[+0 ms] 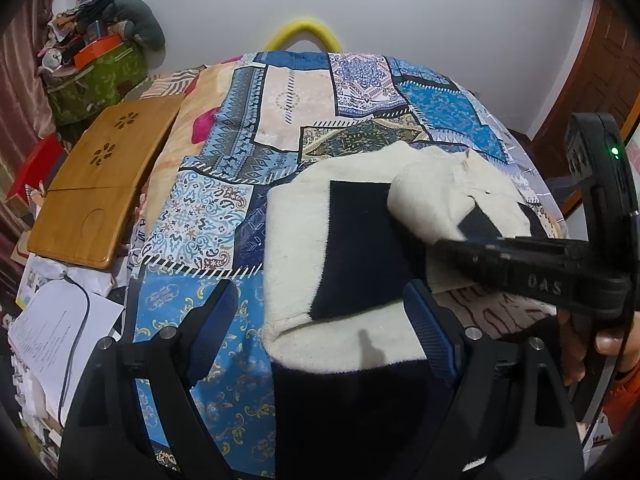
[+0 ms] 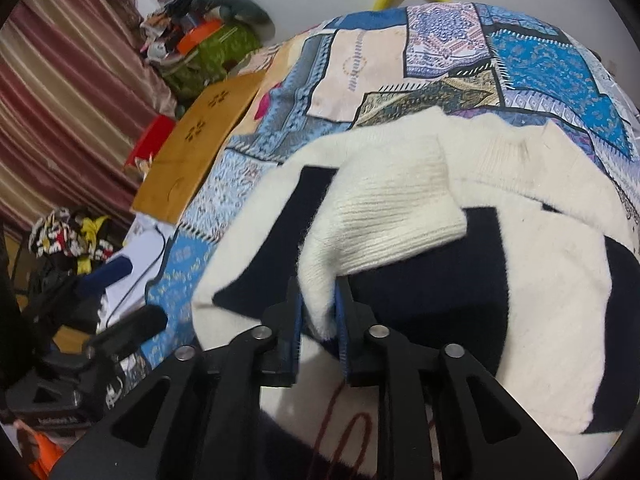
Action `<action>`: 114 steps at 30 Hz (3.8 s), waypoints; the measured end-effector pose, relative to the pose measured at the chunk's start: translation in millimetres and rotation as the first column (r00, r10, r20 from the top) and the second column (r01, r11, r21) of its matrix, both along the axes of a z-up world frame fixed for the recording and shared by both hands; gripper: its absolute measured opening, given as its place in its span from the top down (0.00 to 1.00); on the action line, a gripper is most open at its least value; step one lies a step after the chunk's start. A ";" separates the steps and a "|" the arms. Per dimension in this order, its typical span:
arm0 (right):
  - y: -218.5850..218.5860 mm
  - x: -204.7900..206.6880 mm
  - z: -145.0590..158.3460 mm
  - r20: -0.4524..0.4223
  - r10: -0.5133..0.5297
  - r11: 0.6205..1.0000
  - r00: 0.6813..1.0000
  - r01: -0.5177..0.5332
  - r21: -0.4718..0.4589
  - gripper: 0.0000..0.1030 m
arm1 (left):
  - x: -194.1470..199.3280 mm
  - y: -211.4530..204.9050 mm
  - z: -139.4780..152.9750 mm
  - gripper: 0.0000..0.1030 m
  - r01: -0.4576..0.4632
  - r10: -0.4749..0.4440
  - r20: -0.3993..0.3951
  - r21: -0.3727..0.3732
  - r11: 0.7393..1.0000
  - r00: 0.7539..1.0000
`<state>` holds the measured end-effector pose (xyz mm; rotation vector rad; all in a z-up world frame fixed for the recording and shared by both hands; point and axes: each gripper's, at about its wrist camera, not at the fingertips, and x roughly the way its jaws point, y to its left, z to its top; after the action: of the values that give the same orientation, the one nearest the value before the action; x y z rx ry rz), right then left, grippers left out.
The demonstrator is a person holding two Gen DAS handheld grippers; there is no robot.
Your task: Fold small clothes
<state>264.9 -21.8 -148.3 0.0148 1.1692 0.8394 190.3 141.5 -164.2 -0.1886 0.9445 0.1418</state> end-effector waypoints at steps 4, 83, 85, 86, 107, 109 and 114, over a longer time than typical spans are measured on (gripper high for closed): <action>-7.5 -5.6 10.6 -0.003 0.016 0.999 1.000 -0.016 0.030 0.78 | -1.2 -3.6 4.6 0.18 0.004 -0.004 0.009 0.002 1.000 1.000; -246.2 15.9 -36.1 0.060 -0.347 0.934 0.936 0.351 -0.065 0.56 | 93.9 6.3 -26.9 0.88 -0.078 0.079 -0.094 0.012 0.997 0.992; -244.3 15.8 -38.5 0.060 -0.346 0.934 0.936 0.350 -0.071 0.56 | 89.5 5.5 -39.8 0.87 -0.064 0.065 -0.101 0.017 0.998 0.993; -243.5 16.0 -39.6 0.061 -0.345 0.934 0.937 0.349 -0.077 0.56 | 87.7 5.5 -43.7 0.87 -0.060 0.061 -0.105 0.019 0.998 0.993; -234.0 -11.5 -8.4 0.160 -0.332 0.928 0.930 0.353 -0.122 0.40 | 40.5 15.0 -43.7 0.52 -0.074 0.084 -0.123 0.082 0.994 0.989; -233.7 -16.4 -3.2 0.166 -0.328 0.929 0.930 0.349 -0.123 0.38 | 33.3 13.6 -36.8 0.49 -0.069 0.079 -0.113 0.086 0.994 0.991; -238.8 -35.2 12.7 0.203 -0.328 0.929 0.923 0.354 -0.109 0.28 | 12.9 8.4 -22.4 0.39 -0.053 0.061 -0.099 0.078 0.996 0.993</action>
<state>229.7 -260.6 -135.6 0.0231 1.0137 0.4354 203.3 150.0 -186.5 -0.1403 1.0334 0.2412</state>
